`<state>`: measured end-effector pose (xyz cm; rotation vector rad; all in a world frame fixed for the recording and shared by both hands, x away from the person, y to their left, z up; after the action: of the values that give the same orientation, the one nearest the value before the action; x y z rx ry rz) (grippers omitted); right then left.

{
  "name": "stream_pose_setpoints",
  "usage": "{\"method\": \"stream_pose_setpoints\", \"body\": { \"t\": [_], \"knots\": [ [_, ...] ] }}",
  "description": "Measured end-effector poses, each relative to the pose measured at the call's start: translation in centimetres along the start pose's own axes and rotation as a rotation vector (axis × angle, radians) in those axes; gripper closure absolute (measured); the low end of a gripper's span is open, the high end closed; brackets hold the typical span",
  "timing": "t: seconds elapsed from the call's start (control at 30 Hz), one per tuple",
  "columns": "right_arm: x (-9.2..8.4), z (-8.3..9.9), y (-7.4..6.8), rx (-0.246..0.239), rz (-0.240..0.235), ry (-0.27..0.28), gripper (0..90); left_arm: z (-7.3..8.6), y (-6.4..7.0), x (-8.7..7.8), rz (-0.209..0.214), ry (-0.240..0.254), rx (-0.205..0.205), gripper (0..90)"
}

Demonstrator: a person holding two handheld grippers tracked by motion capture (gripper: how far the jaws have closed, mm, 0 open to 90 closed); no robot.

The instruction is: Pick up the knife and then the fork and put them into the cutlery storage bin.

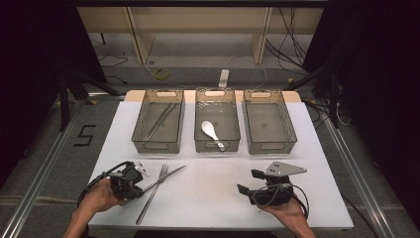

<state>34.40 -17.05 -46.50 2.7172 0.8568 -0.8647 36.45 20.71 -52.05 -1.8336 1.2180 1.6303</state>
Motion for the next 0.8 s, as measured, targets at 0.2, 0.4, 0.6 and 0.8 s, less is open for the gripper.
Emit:
{"method": "stream_pose_setpoints", "body": {
  "t": [0.2,0.4,0.6,0.8],
  "knots": [
    [0.0,0.0,0.0,-0.002,-0.001,-0.002,27.4,-0.1,0.0,0.1,0.007,0.004,-0.02,83.0],
    [0.1,0.0,-0.1,-0.001,-0.001,-0.005,27.5,-0.2,0.2,0.2,-0.022,-0.007,-0.024,82.8],
    [0.0,0.0,-0.1,-0.002,-0.003,-0.006,27.7,-0.3,0.1,0.1,-0.02,0.04,-0.047,83.5],
    [0.0,-0.1,-0.1,0.007,-0.011,-0.001,28.1,-0.7,0.1,-0.9,0.031,0.123,-0.075,83.6]
  ]
}}
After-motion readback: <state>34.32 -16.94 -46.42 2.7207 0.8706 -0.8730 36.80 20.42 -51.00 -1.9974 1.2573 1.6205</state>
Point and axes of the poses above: each handheld gripper's, and its own axes: x roughly forward along the jaws, z roughly out of its underside, y roughly to its right, the point moved 6 cm from there along x, roughly forward along the jaws, and after that the axes turned 14 degrees about z, right-handed, at the moved point
